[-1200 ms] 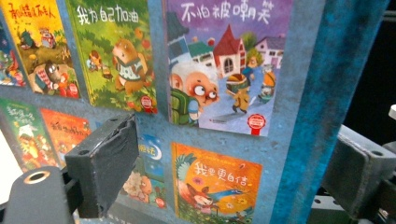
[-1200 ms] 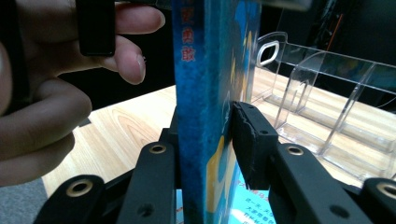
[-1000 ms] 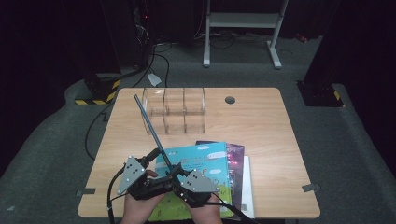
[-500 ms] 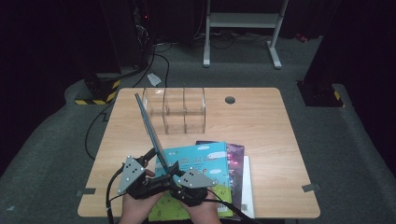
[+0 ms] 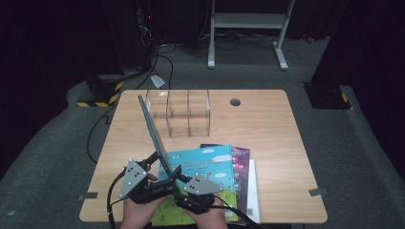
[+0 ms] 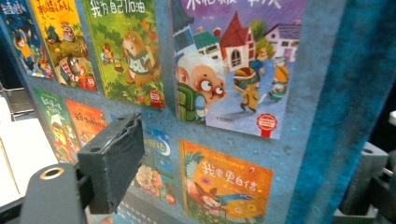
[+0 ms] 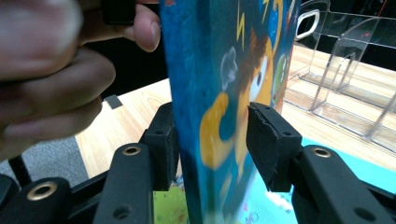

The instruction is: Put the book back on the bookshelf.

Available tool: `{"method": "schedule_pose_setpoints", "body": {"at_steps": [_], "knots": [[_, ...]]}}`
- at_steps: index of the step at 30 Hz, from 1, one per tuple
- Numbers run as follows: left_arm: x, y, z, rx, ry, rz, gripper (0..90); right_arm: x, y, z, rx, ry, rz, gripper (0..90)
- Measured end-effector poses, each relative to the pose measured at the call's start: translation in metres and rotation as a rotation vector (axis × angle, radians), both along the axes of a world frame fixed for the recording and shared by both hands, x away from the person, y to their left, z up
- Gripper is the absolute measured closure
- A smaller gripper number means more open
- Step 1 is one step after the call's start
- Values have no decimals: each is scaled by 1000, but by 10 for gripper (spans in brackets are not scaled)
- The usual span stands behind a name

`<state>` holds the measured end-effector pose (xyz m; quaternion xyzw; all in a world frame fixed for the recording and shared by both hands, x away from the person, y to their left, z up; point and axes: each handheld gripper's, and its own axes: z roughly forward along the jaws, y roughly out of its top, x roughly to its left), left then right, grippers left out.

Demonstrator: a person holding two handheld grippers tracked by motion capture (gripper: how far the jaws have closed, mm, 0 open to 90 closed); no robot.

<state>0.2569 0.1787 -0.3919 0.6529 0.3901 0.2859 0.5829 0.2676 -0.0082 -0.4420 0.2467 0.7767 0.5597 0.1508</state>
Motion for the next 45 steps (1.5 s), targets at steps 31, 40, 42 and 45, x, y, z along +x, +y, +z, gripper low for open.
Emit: {"method": "schedule_pose_setpoints", "body": {"at_steps": [31,40,42,45], "knots": [[-6,17,-1,27,-11,38,215,22,-155,-20,-22,-31,-351,549],[-7,23,-1,38,-6,40,218,31,-170,-18,19,-15,-394,551],[-8,24,-1,39,-3,42,218,33,-172,-19,10,-25,-410,552],[-9,25,-2,35,0,45,222,37,-177,-22,0,-25,-441,555]]}}
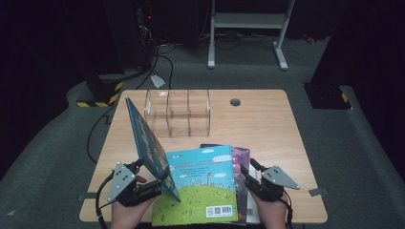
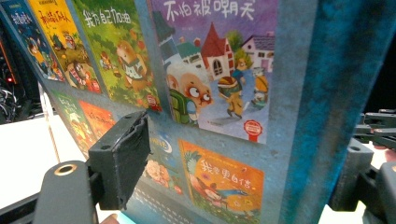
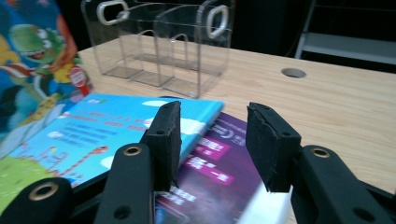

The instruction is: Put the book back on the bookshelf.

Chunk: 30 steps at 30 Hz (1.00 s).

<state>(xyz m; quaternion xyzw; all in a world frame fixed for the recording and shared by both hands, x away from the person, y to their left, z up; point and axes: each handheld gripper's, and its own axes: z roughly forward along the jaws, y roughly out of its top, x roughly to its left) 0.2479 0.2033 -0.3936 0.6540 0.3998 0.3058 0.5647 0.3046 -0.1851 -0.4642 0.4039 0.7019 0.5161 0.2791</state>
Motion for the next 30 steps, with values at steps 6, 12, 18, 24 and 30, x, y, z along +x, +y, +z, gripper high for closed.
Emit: {"method": "schedule_pose_setpoints", "body": {"at_steps": [6,12,18,24,30], "knots": [[-2,3,0,4,4,4,252,4,-6,-1,24,15,-26,558],[-4,8,1,21,1,8,311,5,0,-2,13,14,-1,558],[-6,11,1,37,-4,16,362,6,1,-1,16,12,3,559],[-9,13,1,62,-13,30,412,8,1,-1,20,18,2,561],[-11,15,1,71,-21,46,485,8,4,-2,18,15,13,561]]}}
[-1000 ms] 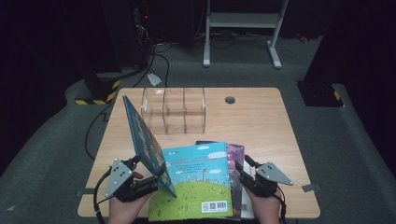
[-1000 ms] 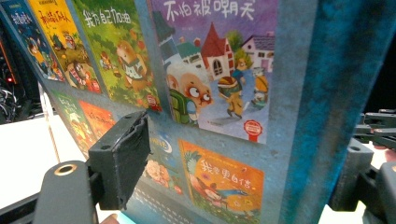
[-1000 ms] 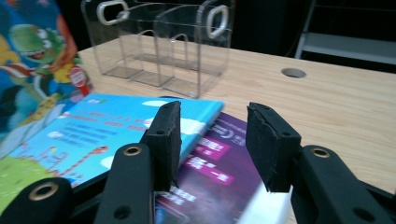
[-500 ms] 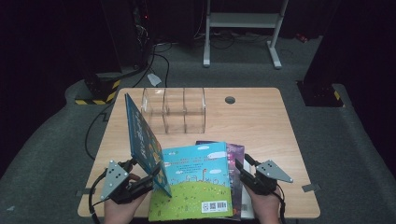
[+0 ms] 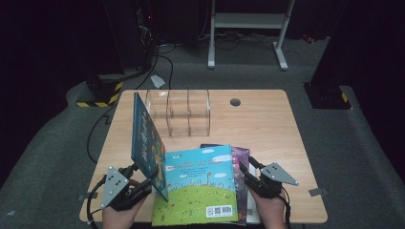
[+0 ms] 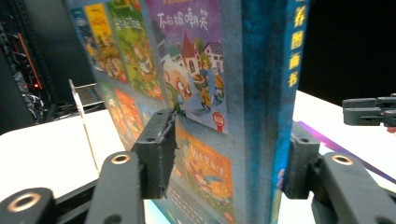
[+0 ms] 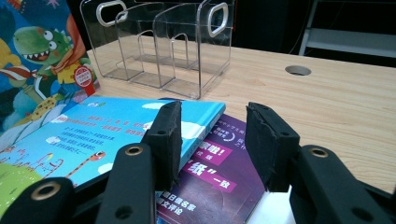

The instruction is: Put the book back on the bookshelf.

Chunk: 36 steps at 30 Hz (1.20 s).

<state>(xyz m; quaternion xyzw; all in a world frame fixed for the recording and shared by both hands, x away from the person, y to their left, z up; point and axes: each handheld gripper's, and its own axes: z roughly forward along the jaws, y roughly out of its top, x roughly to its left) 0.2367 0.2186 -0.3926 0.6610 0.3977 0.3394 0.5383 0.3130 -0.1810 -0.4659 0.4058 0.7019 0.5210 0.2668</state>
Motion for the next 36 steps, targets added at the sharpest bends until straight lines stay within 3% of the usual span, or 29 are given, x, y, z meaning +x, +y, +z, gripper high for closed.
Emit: {"method": "schedule_pose_setpoints", "body": {"at_steps": [5,10,13,15,16,17,19,25,27,36], "knots": [[-1,5,0,-7,0,29,538,0,-1,0,4,3,-2,562],[-5,11,2,10,-39,139,643,1,0,1,6,3,-2,564],[-5,22,2,-24,-47,185,716,1,1,0,4,2,2,564],[-5,30,0,-49,-47,222,814,1,2,0,2,4,5,564],[-5,34,1,-41,-42,196,816,1,2,-1,2,4,7,565],[-5,34,1,-27,-40,201,819,1,2,-1,2,3,7,565],[-5,36,1,-47,-34,222,827,1,3,-1,4,5,7,566],[-3,46,0,-55,-34,215,827,1,3,-1,5,7,7,567],[-3,46,-1,-36,-38,218,827,1,3,-1,6,7,8,567],[-2,51,-3,-54,-43,222,826,2,3,-3,7,15,10,569]]}}
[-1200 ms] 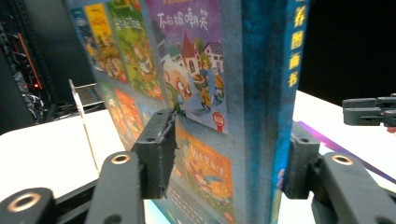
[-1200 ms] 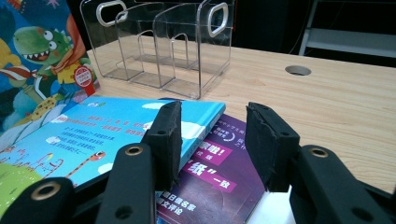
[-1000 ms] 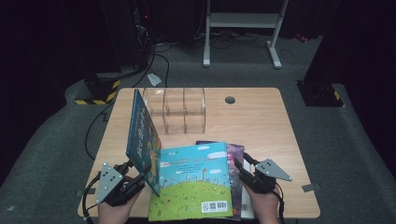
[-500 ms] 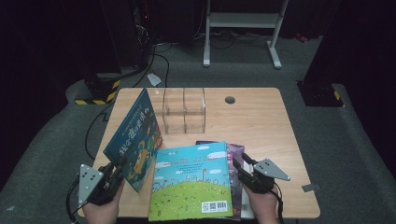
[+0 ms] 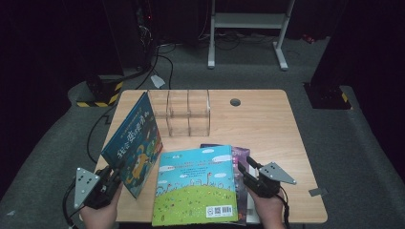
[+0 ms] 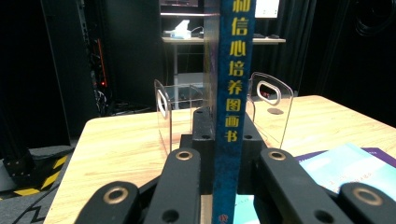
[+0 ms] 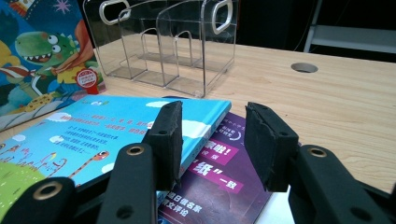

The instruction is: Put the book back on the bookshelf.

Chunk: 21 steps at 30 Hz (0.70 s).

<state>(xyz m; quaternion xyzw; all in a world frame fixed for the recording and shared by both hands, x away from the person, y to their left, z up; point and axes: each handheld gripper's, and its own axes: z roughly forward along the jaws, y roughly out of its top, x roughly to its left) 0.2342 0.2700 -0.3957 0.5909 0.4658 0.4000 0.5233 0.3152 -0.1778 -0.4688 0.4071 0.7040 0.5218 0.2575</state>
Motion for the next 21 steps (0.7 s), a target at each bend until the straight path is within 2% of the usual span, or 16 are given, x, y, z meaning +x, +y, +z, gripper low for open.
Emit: {"method": "schedule_pose_setpoints", "body": {"at_steps": [8,11,16,21], "knots": [[1,6,0,-11,10,-6,820,0,0,-1,-2,4,1,568],[2,12,0,-7,33,-22,817,0,0,-1,-1,5,2,569],[3,18,-1,-17,39,-28,813,0,2,-2,-1,9,8,569],[5,25,-1,-7,41,-45,803,-1,2,-2,1,11,8,568]]}}
